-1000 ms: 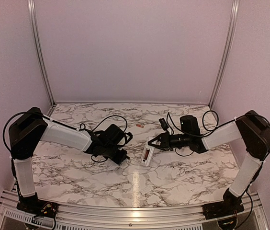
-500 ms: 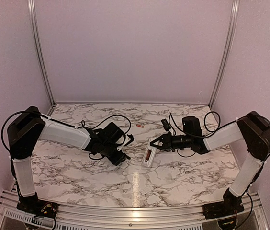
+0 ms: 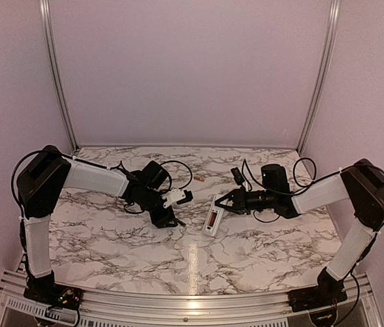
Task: Load the batteries into the remote control
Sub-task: Move the battery to the center of the board.
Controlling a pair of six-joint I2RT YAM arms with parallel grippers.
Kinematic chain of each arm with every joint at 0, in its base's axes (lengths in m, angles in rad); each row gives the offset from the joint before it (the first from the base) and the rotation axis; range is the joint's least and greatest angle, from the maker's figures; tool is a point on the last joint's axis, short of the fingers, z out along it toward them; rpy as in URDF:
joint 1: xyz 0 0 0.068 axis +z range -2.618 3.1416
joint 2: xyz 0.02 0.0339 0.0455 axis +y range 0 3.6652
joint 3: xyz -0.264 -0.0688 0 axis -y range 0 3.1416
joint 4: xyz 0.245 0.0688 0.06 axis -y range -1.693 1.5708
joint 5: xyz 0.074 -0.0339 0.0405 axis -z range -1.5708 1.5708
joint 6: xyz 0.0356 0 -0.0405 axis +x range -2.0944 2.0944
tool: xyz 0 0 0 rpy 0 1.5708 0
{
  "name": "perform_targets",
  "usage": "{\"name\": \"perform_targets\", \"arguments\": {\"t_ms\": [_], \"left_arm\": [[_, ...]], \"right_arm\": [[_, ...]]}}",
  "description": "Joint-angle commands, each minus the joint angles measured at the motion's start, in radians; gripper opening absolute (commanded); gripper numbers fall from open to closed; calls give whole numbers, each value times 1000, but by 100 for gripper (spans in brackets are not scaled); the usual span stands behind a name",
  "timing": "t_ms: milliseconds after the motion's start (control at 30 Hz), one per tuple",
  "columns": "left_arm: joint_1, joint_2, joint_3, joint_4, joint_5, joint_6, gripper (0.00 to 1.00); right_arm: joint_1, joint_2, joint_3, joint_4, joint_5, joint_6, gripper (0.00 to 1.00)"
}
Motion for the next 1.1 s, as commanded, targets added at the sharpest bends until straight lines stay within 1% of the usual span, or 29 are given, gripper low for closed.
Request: {"name": "perform_targets", "arguments": {"t_ms": [0,133,200,300,467,667,767,900,967,1067], "left_arm": [[5,95,89,-116,90,122,56],[2,138,128,-159,133,142,51],[-9,143,124,-164,124,140,50],[-37,149,116,-181,92,139,44],[-59,141,87,-184,58,112,29],[-75,112,72,-159,44,98,26],[-86,102,71,-123,20,82,28],[-104,107,86,-105,3,82,28],[-107,125,102,-110,-2,85,26],[-108,155,123,-128,-19,84,20]], "right_arm": [[-13,-30,6,-22,-10,-24,0],[-20,-30,5,-29,-11,-30,0],[-20,-29,4,-28,-11,-30,0],[-21,-23,2,-21,-12,-28,0],[-21,-19,0,-12,-16,-25,0],[-21,-16,4,-23,-12,-34,0],[-24,-15,5,-35,-6,-44,0],[-32,-18,-5,-30,-7,-42,0],[-36,-19,-7,-30,-7,-42,0],[-38,-25,-12,-32,-7,-40,0]]}}
